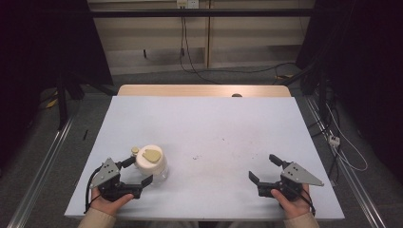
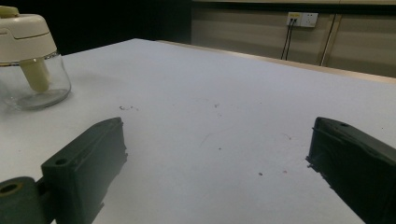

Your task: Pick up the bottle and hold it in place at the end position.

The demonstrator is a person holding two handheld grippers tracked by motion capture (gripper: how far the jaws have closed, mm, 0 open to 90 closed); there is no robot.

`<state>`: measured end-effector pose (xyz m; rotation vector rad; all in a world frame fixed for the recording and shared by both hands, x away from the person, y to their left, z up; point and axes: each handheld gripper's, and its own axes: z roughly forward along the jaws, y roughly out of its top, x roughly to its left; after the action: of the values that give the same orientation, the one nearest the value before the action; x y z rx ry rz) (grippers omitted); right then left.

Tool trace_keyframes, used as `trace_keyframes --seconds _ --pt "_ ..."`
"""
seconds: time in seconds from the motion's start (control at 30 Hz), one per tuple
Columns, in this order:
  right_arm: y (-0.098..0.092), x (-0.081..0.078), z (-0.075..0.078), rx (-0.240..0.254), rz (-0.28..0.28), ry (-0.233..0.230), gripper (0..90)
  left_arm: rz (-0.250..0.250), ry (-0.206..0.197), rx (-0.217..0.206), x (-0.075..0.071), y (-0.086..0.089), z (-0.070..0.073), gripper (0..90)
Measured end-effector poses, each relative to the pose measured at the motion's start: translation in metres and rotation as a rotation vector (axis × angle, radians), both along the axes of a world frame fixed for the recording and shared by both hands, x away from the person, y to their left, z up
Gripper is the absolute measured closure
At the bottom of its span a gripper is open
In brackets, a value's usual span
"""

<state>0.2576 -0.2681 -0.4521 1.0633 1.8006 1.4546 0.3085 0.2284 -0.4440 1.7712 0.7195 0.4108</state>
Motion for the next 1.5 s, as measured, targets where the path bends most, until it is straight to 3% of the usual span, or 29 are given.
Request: trace_keyframes --seconds 0.27,0.57,1.0,1.2,1.37,1.5 --pt "0.001 0.001 -0.001 -0.005 0.001 0.005 3.6 0.046 0.001 0.029 0.004 -0.013 -0.002 3.0" --pt "0.002 0.002 -0.001 -0.004 0.002 0.006 3.5 0.068 -0.005 0.042 0.007 -0.028 -0.003 4.1" --pt "0.002 0.002 -0.001 -0.005 0.002 0.011 3.6 0.138 -0.005 0.044 0.012 -0.043 -0.007 3.1" --pt "0.002 0.002 -0.001 -0.001 0.003 0.009 3.7 0.145 -0.013 0.037 0.015 -0.047 -0.008 3.8" --pt "0.002 0.002 -0.001 -0.001 0.004 0.009 3.8 0.137 -0.026 0.054 0.016 -0.049 -0.006 4.9" --pt "0.001 0.002 -0.001 0.000 0.002 0.004 3.8 0.140 -0.021 0.040 0.016 -0.048 -0.006 5.1"
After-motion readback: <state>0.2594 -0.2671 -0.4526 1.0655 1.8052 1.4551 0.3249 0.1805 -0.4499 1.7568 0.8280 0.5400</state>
